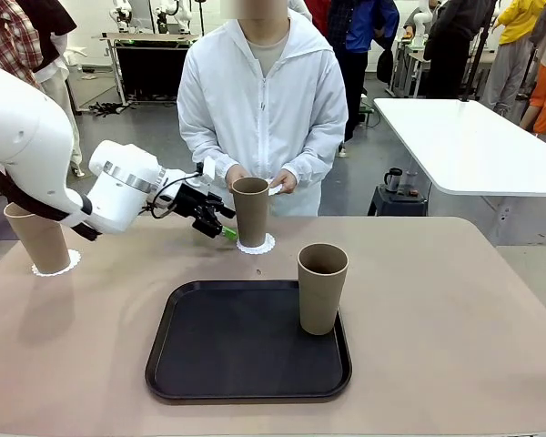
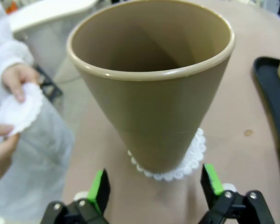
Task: Place coasters on the table and set cups on them.
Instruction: Take one Reusable plastic cup from the Flat Tray and place it on a coaster set by the human.
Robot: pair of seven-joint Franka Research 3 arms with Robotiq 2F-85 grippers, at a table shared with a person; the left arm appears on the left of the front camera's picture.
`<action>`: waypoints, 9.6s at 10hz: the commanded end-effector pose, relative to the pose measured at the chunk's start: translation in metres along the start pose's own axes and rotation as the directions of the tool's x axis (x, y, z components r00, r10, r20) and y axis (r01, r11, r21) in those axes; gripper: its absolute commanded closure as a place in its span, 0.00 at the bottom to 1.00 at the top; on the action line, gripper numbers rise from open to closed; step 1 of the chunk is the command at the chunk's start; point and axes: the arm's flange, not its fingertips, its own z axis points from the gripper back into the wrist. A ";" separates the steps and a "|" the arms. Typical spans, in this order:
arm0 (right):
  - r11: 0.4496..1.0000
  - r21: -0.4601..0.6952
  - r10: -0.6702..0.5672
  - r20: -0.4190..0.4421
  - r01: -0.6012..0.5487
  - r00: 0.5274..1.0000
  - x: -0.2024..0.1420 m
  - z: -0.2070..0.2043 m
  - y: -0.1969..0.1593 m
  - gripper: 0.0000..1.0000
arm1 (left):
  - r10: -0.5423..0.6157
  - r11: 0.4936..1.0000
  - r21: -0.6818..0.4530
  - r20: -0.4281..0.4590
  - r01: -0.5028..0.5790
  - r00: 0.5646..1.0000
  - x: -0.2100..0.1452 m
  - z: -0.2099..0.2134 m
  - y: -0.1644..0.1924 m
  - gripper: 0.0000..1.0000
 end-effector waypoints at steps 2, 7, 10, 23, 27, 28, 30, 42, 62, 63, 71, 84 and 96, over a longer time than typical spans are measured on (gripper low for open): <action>1.000 0.015 0.001 0.003 -0.001 1.000 0.000 0.000 0.000 0.00 | 0.047 0.997 0.063 -0.167 -0.037 0.985 0.041 0.057 -0.015 0.00; 1.000 0.015 0.001 0.003 -0.001 1.000 0.000 0.000 0.000 0.00 | 0.154 0.983 0.169 -0.514 -0.076 0.844 0.152 0.137 -0.083 0.00; 1.000 0.015 0.001 0.003 -0.001 1.000 0.000 0.000 0.000 0.00 | 0.261 0.961 0.232 -0.600 -0.148 0.756 0.190 0.157 -0.112 0.00; 1.000 0.015 0.001 0.003 -0.001 1.000 0.000 0.000 0.000 0.00 | 0.272 0.956 0.254 -0.592 -0.145 0.759 0.193 0.161 -0.118 0.00; 1.000 0.015 0.001 0.003 -0.001 1.000 0.000 0.000 0.000 0.00 | 0.664 0.748 0.482 -0.518 -0.456 0.540 0.159 0.204 -0.233 0.00; 1.000 0.015 0.001 0.003 -0.001 1.000 0.000 0.000 0.000 0.00 | 0.683 0.730 0.495 -0.531 -0.471 0.501 0.155 0.217 -0.254 0.00; 1.000 0.015 0.001 0.003 -0.001 1.000 0.000 0.000 0.000 0.00 | 0.735 0.676 0.546 -0.444 -0.496 0.512 0.139 0.239 -0.269 0.00; 1.000 0.015 0.001 0.003 -0.001 1.000 0.000 0.000 0.000 0.00 | 0.937 0.349 -0.287 0.137 -0.892 0.323 -0.056 0.432 -0.214 0.00; 1.000 0.015 0.001 0.003 -0.001 1.000 0.000 0.000 0.000 0.00 | 0.949 0.309 -0.379 0.183 -0.872 0.257 -0.127 0.465 -0.244 0.00; 1.000 0.015 0.001 0.003 -0.001 1.000 0.000 0.000 0.000 0.00 | 0.949 0.309 -0.379 0.183 -0.872 0.257 -0.127 0.465 -0.244 0.00; 1.000 0.015 0.001 0.003 -0.001 1.000 0.000 0.000 0.000 0.00 | 0.949 0.309 -0.379 0.183 -0.872 0.257 -0.127 0.465 -0.244 0.00; 0.335 -0.095 0.863 -0.368 -0.938 0.345 0.027 -0.175 0.100 0.00 | 0.949 0.309 -0.379 0.183 -0.872 0.257 -0.127 0.465 -0.244 0.00; 0.127 0.031 0.928 -0.357 -0.991 0.108 0.059 -0.189 0.107 0.00 | 0.949 0.309 -0.379 0.183 -0.872 0.257 -0.127 0.465 -0.244 0.00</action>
